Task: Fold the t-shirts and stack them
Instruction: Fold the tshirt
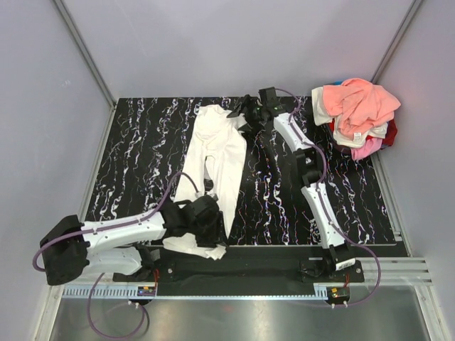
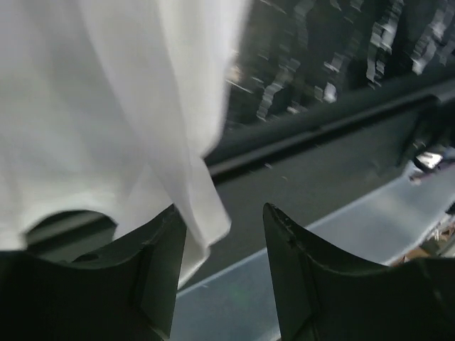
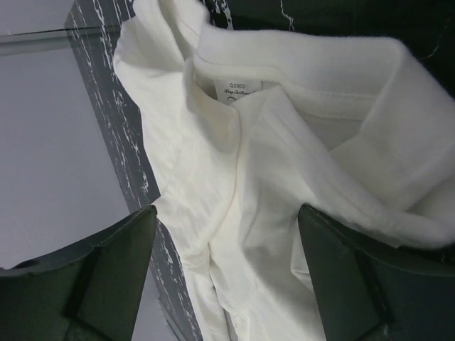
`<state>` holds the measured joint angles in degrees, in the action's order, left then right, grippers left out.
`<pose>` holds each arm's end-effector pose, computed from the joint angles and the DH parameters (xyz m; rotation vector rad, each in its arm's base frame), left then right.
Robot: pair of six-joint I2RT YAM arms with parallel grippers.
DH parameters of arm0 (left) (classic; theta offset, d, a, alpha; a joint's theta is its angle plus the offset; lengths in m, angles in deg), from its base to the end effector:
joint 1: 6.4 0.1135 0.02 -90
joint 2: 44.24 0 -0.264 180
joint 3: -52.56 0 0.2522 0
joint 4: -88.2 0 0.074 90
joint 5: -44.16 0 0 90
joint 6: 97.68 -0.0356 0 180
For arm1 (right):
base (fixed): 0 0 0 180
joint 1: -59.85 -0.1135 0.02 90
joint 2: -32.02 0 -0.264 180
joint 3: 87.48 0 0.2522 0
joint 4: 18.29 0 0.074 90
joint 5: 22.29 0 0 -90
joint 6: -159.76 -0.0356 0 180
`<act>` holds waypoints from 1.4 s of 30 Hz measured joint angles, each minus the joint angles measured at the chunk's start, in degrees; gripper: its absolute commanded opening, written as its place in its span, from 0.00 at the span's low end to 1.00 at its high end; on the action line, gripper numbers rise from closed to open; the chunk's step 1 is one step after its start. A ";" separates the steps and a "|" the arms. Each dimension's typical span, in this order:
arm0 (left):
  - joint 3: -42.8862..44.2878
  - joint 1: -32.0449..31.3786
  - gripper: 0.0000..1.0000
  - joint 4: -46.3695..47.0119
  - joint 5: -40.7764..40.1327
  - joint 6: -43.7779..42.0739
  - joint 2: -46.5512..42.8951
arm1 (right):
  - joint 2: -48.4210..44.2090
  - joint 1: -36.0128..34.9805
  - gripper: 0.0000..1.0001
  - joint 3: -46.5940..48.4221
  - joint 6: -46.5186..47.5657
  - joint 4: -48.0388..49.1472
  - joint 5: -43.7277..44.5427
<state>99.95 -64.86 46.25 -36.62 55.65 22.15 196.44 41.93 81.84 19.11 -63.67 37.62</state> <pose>0.1027 -0.1783 0.1779 -0.0634 2.9320 -0.7787 0.5704 0.2032 0.1379 0.3988 2.4358 1.1804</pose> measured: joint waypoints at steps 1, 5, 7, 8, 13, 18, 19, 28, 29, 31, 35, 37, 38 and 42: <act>1.57 -2.56 0.53 -0.50 -0.61 1.38 -0.24 | 0.00 0.26 0.95 -0.02 -0.17 0.48 0.02; 11.52 -9.97 0.59 -6.75 -4.44 4.31 -1.70 | -1.40 1.81 0.99 -2.19 0.59 2.16 0.15; 16.68 -10.34 0.61 -10.82 -8.04 4.35 -3.69 | -4.52 2.43 1.00 -6.45 2.40 1.75 0.74; 18.86 -9.53 0.61 -13.35 -9.84 4.13 -4.83 | -6.56 2.73 1.00 -9.18 3.50 1.86 1.03; 22.29 -0.50 0.60 -21.59 -15.17 0.37 -9.90 | -22.62 3.28 1.00 -27.26 9.73 0.98 4.79; 19.28 2.71 0.50 -23.19 -16.70 -3.58 -10.08 | -39.23 2.99 0.96 -42.05 14.43 -0.17 8.76; 18.82 2.43 0.48 -23.26 -16.85 -4.02 -9.03 | -42.40 2.89 0.96 -45.66 14.93 0.09 9.44; 27.71 -15.43 0.46 -26.36 -22.95 -4.31 11.98 | -58.90 0.42 0.97 -76.04 17.00 -0.63 17.18; 29.68 -16.87 0.46 -26.51 -23.34 -4.17 14.75 | -60.48 0.39 0.97 -78.95 17.00 -0.85 17.70; 33.27 -19.39 0.46 -26.69 -24.35 -3.74 19.91 | -63.73 0.42 0.97 -83.69 17.00 -0.83 18.69; 40.19 -23.19 0.46 -28.39 -25.88 -3.30 29.90 | -68.52 0.46 0.98 -88.37 17.03 -0.20 19.10; 43.30 -24.41 0.46 -29.46 -26.60 -2.97 34.73 | -70.38 0.46 0.98 -90.03 17.09 0.66 19.12; 44.48 -24.76 0.47 -30.29 -26.95 -2.75 36.89 | -71.17 0.46 0.98 -90.82 17.20 1.03 19.12; 45.90 -25.00 0.48 -33.31 -28.15 -1.31 41.94 | -72.54 0.46 0.98 -93.11 17.31 2.05 19.10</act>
<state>145.85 -89.87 12.94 -64.78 54.34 64.10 123.90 42.39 -11.27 36.42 -61.61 56.72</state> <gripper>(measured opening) 0.464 0.976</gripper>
